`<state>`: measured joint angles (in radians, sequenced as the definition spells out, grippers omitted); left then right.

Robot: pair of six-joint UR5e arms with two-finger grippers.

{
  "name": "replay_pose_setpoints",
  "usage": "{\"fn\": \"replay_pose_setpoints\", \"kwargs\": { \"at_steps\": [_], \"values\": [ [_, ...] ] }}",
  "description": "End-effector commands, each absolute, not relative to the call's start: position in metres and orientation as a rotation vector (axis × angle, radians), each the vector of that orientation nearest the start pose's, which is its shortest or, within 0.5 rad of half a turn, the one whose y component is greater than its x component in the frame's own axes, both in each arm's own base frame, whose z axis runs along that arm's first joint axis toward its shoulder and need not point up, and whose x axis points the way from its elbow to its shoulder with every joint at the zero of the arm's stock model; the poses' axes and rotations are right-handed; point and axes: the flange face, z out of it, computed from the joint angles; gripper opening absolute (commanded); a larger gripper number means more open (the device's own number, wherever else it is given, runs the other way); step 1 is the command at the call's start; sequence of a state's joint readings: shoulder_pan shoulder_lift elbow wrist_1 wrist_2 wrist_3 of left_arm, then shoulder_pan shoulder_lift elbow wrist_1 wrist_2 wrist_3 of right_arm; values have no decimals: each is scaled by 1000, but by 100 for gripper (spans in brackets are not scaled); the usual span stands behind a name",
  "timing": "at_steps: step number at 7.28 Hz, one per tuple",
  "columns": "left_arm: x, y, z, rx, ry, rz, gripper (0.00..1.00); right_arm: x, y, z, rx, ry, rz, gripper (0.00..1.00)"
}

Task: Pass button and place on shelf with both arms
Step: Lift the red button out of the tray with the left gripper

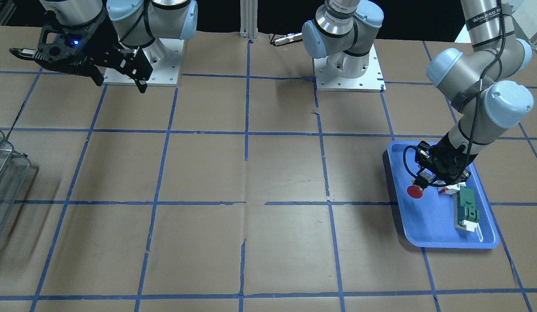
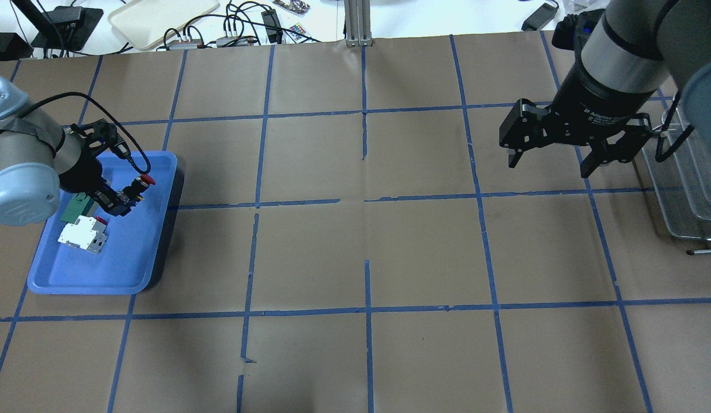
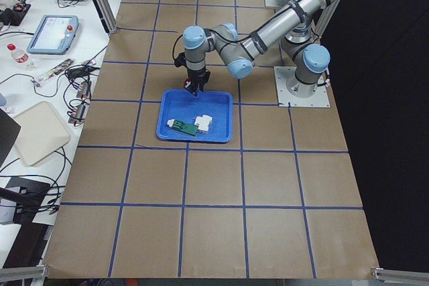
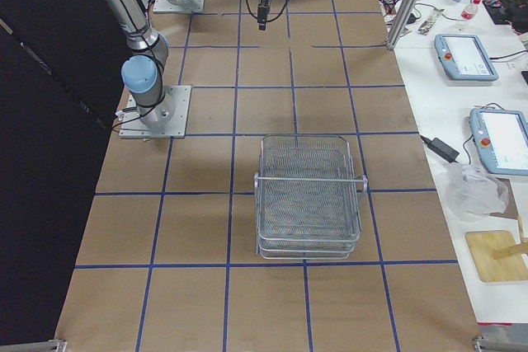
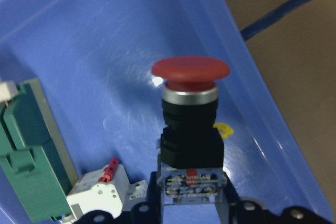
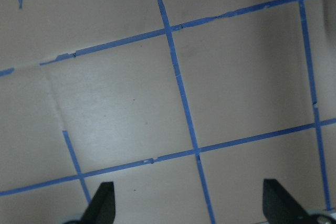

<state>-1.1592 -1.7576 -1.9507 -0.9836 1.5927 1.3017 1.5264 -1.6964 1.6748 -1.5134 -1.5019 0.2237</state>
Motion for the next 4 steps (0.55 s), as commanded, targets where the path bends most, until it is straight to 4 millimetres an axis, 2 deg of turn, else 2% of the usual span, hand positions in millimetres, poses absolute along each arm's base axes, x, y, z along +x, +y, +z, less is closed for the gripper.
{"fn": "replay_pose_setpoints", "kwargs": {
  "at_steps": [1,2,4],
  "values": [
    [12,-542,303,1714,2589,-67,0,104,-460,486,665,2912,84,100],
    [-46,-551,322,1871,2491,-120,0,93,-466,487,707,2846,89,100],
    [-159,-544,352,2094,2312,-219,0,83,-471,492,884,2620,133,100]
  ]
}}
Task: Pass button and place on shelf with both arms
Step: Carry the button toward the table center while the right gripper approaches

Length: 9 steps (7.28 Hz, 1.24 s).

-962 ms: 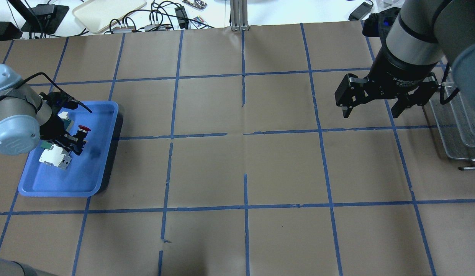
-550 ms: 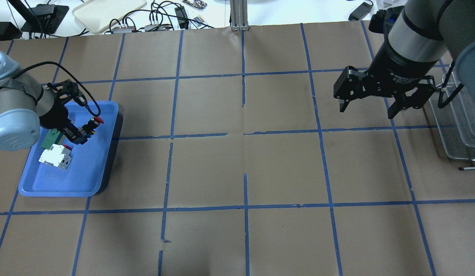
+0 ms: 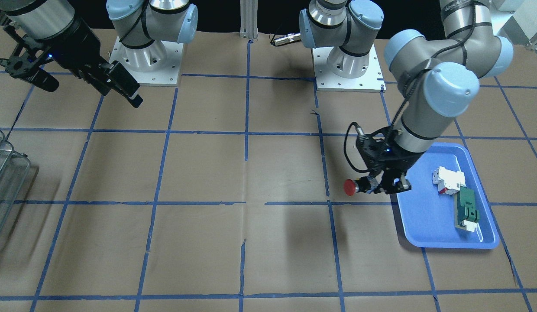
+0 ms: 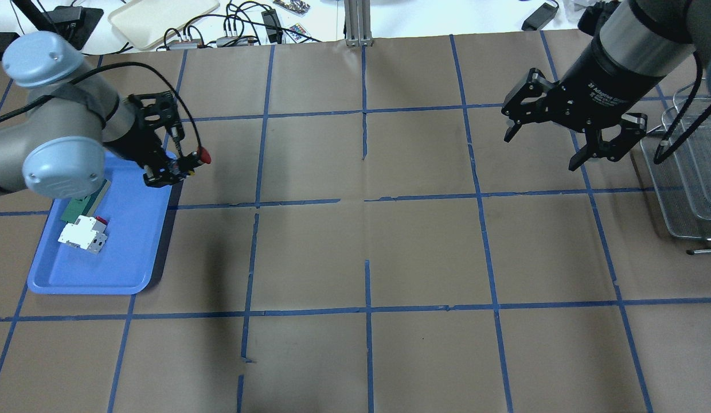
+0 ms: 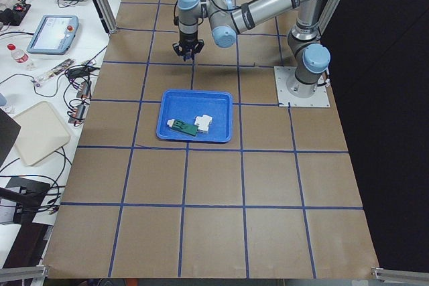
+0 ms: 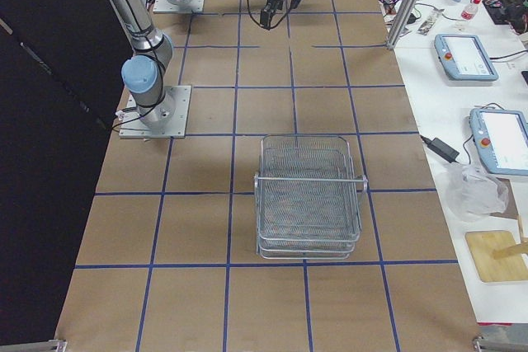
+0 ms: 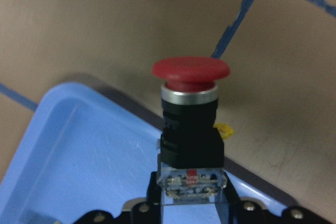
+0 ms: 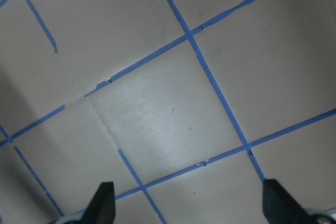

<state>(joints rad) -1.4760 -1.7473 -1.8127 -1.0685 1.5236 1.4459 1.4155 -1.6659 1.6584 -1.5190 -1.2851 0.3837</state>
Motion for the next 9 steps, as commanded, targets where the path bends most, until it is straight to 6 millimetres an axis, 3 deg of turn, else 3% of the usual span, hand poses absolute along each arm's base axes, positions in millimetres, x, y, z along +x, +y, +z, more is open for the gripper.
{"fn": "replay_pose_setpoints", "kwargs": {
  "at_steps": [1,3,5,6,8,9],
  "values": [
    [-199,-537,361,2163,2309,-315,0,86,-475,493,942,2523,162,100],
    [-262,-519,386,2278,2281,-474,0,97,-495,478,1105,2242,330,100],
    [-318,-493,403,2322,2275,-529,0,82,-517,461,1236,2057,442,100],
    [-334,-485,414,2332,2260,-554,0,74,-527,454,1308,2003,476,100],
    [-368,-465,444,2352,2269,-654,0,76,-524,446,1356,1958,537,100],
    [-369,-464,447,2340,2280,-661,0,79,-521,449,1402,1907,581,100]
  ]
}}
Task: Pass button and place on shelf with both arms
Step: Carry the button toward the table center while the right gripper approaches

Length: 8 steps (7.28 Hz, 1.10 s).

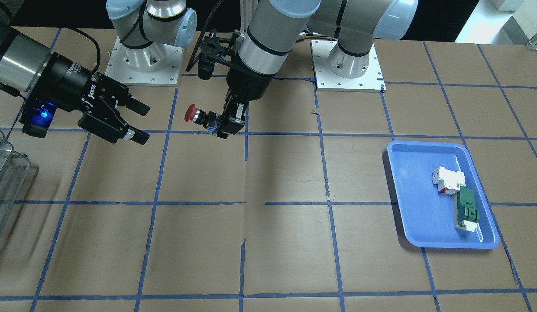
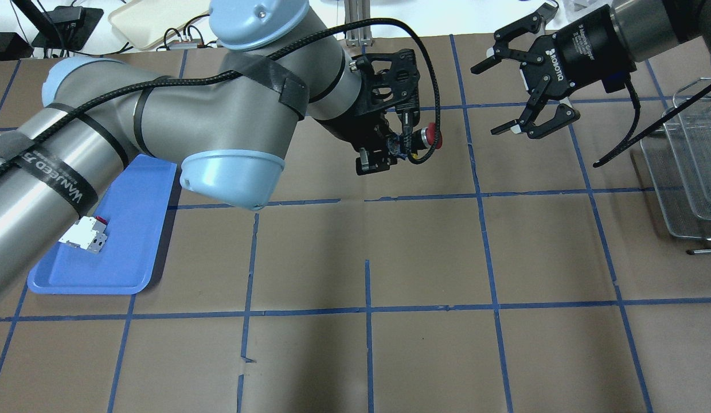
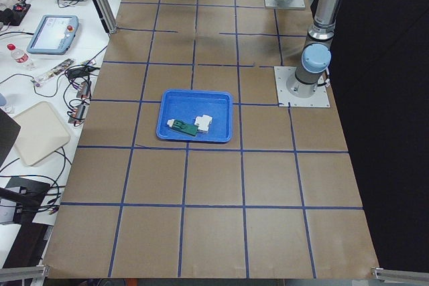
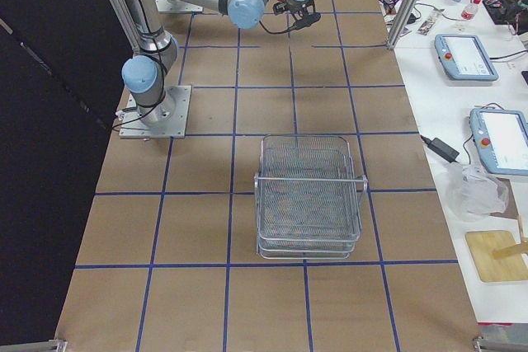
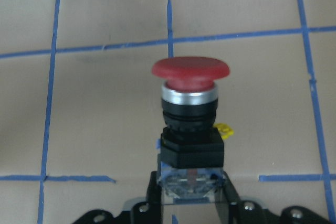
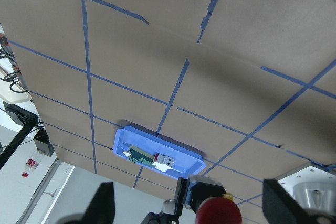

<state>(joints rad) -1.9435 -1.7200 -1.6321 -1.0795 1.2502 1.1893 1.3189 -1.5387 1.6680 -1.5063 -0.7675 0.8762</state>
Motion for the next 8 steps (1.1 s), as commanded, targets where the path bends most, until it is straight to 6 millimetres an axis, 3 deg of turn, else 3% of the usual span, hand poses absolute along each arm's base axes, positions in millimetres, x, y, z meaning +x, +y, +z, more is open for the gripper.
{"fn": "replay_pose_setpoints", "kwargs": {
  "at_steps": [1,5,8],
  "values": [
    [-371,-465,445,-2064,-2017,580,0,81,-517,452,1416,1883,610,100],
    [-377,-471,454,-1956,-2061,606,0,90,-492,462,1439,1851,715,100],
    [-378,-473,452,-1925,-2078,602,0,90,-499,464,1394,1865,658,100]
  ]
}}
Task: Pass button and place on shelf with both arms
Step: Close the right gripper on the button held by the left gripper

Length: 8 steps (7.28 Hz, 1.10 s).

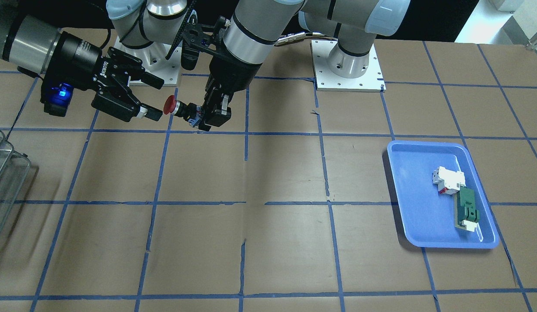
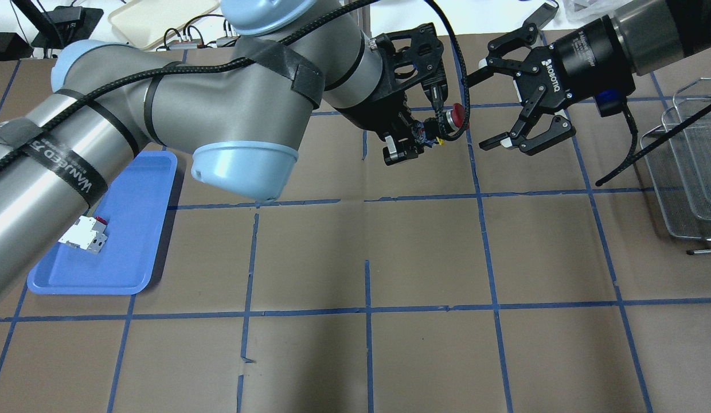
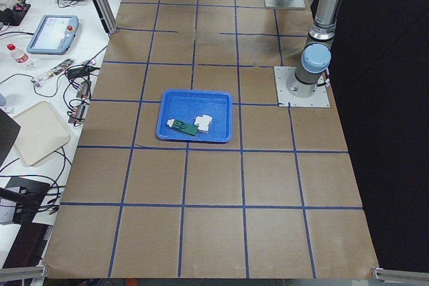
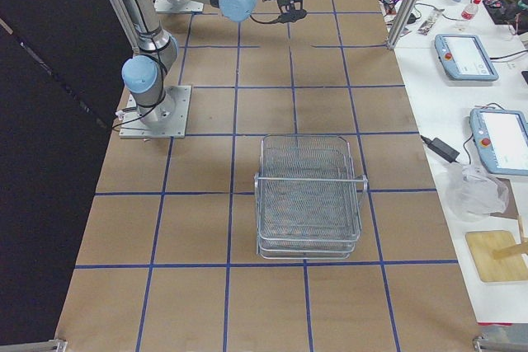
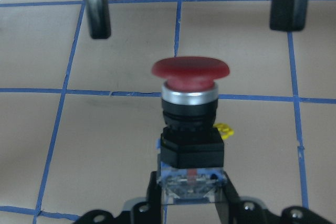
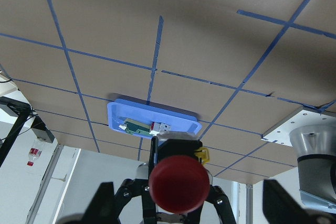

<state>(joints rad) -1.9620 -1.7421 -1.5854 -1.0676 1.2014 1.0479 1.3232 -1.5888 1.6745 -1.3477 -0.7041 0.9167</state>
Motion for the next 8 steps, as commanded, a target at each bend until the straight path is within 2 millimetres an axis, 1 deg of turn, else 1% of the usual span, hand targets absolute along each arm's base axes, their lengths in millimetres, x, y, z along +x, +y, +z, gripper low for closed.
{"fn": "replay_pose_setpoints", "kwargs": {
  "at_steps": [1,2,3,4,6,8],
  "values": [
    [-378,-473,452,2251,2430,-703,0,90,-502,463,1379,1872,633,100],
    [-378,-473,453,2252,2430,-704,0,90,-509,455,1373,1877,637,100],
    [-379,-472,454,2254,2427,-708,0,102,-510,450,1366,1885,668,100],
    [-378,-473,453,2251,2429,-705,0,112,-510,449,1352,1879,689,100],
    [-378,-473,452,2252,2432,-702,0,112,-510,447,1360,1877,702,100],
    [-377,-470,458,2250,2424,-717,0,112,-510,447,1363,1876,706,100]
  ]
}}
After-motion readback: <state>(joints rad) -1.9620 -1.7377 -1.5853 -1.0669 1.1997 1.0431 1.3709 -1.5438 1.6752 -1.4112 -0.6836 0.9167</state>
